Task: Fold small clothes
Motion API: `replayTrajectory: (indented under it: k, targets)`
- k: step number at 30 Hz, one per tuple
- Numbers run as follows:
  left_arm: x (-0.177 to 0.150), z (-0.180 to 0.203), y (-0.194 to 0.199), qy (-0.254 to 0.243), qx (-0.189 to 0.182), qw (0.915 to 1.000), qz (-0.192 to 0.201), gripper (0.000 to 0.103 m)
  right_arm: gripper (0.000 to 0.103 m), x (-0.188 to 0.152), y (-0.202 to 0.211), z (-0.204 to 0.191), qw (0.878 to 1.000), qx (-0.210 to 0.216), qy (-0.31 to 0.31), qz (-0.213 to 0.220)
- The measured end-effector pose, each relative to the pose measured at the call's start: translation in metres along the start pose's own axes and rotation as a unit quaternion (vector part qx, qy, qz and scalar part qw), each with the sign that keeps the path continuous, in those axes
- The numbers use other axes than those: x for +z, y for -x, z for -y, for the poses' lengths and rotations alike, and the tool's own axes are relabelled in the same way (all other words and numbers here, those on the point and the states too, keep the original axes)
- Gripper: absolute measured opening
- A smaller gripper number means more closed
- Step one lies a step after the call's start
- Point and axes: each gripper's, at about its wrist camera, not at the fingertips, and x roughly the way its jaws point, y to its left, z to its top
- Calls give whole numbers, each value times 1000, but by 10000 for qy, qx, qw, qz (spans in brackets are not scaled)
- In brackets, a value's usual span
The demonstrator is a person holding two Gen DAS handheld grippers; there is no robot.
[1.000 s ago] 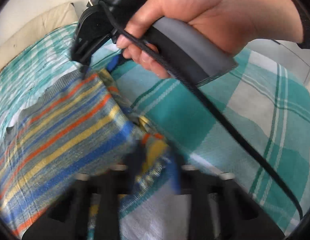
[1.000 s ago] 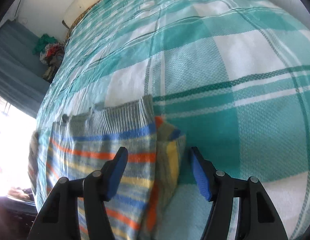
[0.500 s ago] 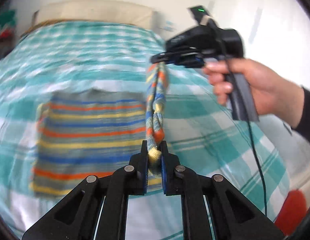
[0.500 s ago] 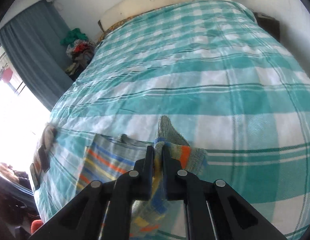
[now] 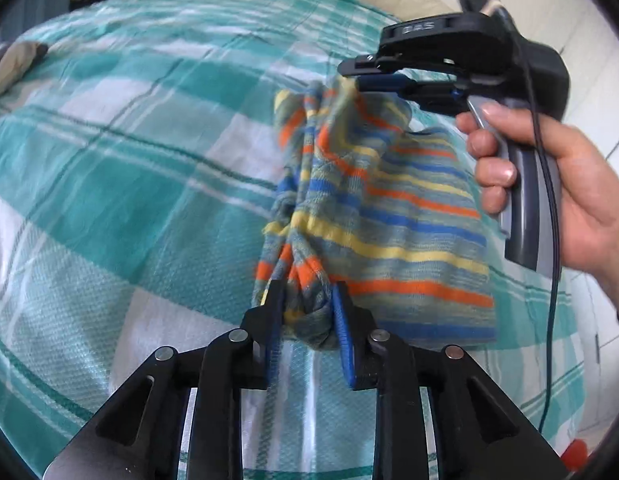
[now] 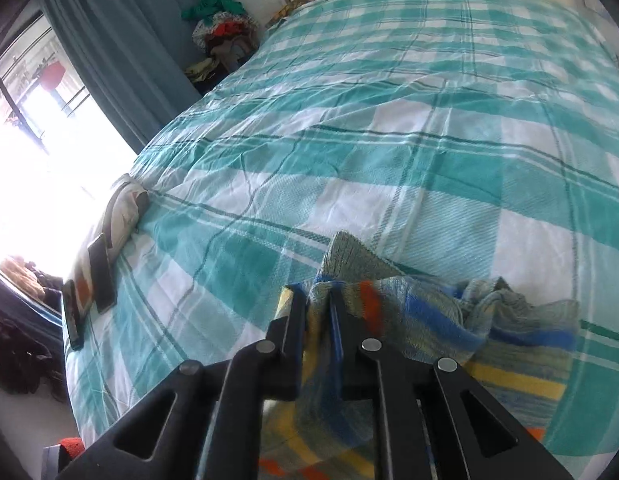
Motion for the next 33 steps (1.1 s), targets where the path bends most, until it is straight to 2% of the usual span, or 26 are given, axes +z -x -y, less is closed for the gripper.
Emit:
replayTrajectory:
  k: [1, 3, 5, 8, 11, 12, 14, 16, 17, 19, 21, 23, 25, 27, 28, 29, 30, 33]
  targets:
    - [-1, -3, 6, 65, -81, 9999, 19, 30, 32, -4, 5, 4, 9998, 126, -130, 100]
    - [-1, -5, 19, 34, 62, 9999, 154, 60, 33, -10, 25, 11, 9990, 181, -205, 358]
    - [0, -1, 28, -79, 41, 9994, 349, 67, 33, -20, 50, 16, 9987, 7, -98, 507]
    - [7, 4, 17, -312, 54, 9992, 236, 69, 33, -48, 87, 18, 9963, -425, 498, 565]
    - [9, 4, -2, -580, 644, 9962, 27, 67, 33, -95, 107, 13, 9931, -473, 1007, 356]
    - [9, -1, -10, -576, 791, 9952, -65, 64, 33, -113, 107, 13, 9931, -390, 1079, 228]
    - [6, -11, -10, -506, 720, 9961, -71, 63, 33, -151, 94, 16, 9932, -312, 1107, -177]
    - [8, -11, -5, -596, 777, 9951, -148, 63, 33, -186, 76, 20, 9886, -628, 1232, -599]
    - [12, -12, -2, -643, 804, 9945, -174, 63, 33, -193, 80, 17, 9870, -719, 1373, -426]
    - [22, -10, 11, -710, 689, 9951, -24, 63, 35, -189, 95, 12, 9879, -657, 1391, -214]
    - [39, -5, 15, -814, 381, 9959, 78, 68, 35, -173, 112, 13, 9896, -554, 1327, 77]
    - [62, 8, 10, -969, 53, 9953, 77, 68, 35, -153, 121, 16, 9872, -681, 1417, 278]
    - [85, 22, -10, -1139, -64, 9935, -31, 68, 35, -132, 120, 21, 9849, -856, 1472, 325]
    - [102, 32, -39, -1365, 97, 9904, -213, 67, 35, -114, 113, 29, 9846, -898, 1466, 324]
    - [107, 34, -57, -1476, 350, 9879, -319, 66, 35, -104, 104, 33, 9855, -872, 1429, 266]
    - [110, 32, -76, -1529, 703, 9848, -437, 60, 35, -97, 92, 37, 9871, -826, 1358, 168]
    - [112, 25, -90, -1480, 950, 9828, -568, 61, 35, -96, 82, 42, 9887, -799, 1269, 57]
    - [120, 1, -93, -925, 559, 9917, -695, 63, 35, -94, 42, 62, 9902, -872, 1001, -440]
